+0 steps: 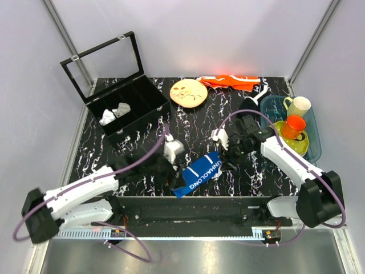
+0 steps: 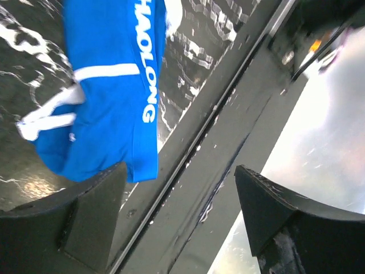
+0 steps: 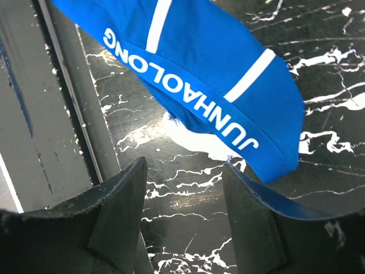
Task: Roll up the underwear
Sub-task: Place the underwear at the center of the board, then flatten out the underwear at the center of the board.
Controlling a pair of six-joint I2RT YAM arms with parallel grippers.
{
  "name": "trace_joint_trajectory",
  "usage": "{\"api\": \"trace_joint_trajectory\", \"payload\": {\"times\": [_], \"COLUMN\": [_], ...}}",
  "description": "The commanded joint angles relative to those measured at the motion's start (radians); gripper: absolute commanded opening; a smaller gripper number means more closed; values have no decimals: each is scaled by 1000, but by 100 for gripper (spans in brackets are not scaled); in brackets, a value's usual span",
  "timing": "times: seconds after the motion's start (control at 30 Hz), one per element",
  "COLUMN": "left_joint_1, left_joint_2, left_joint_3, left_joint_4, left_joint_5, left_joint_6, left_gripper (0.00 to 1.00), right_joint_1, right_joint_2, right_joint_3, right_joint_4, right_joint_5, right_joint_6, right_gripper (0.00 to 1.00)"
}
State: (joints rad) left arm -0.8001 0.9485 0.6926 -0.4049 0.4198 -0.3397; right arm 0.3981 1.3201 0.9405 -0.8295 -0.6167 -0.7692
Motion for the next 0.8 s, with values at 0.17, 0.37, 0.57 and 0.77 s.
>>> {"api": "trace_joint_trajectory", "payload": {"times": [0.17,0.37,0.57,0.77], "left_joint_1": [-502,-525,-530,-539], "left_joint_2": [364,521,561,618], "left_joint_3": [77,149,162,163], "left_joint_4": [-72,-64,-58,-68], "left_joint_5": [-622,-688,-690,-671], "left_joint_6": [-27,-16,-4,-2], "left_gripper": [63,52,51,33], "right_joint_1": [-82,-102,-102,-104], "right_joint_2": [-108,-110,-98,-78], "right_joint_3": [-32,-32,-34,-32], "right_joint_4": [52,56,58,56], "right_joint_5": [-140,-146,-147,-150], "right_joint_6": [-108,-91,-85,-78], "right_gripper": [64,64,63,63]}}
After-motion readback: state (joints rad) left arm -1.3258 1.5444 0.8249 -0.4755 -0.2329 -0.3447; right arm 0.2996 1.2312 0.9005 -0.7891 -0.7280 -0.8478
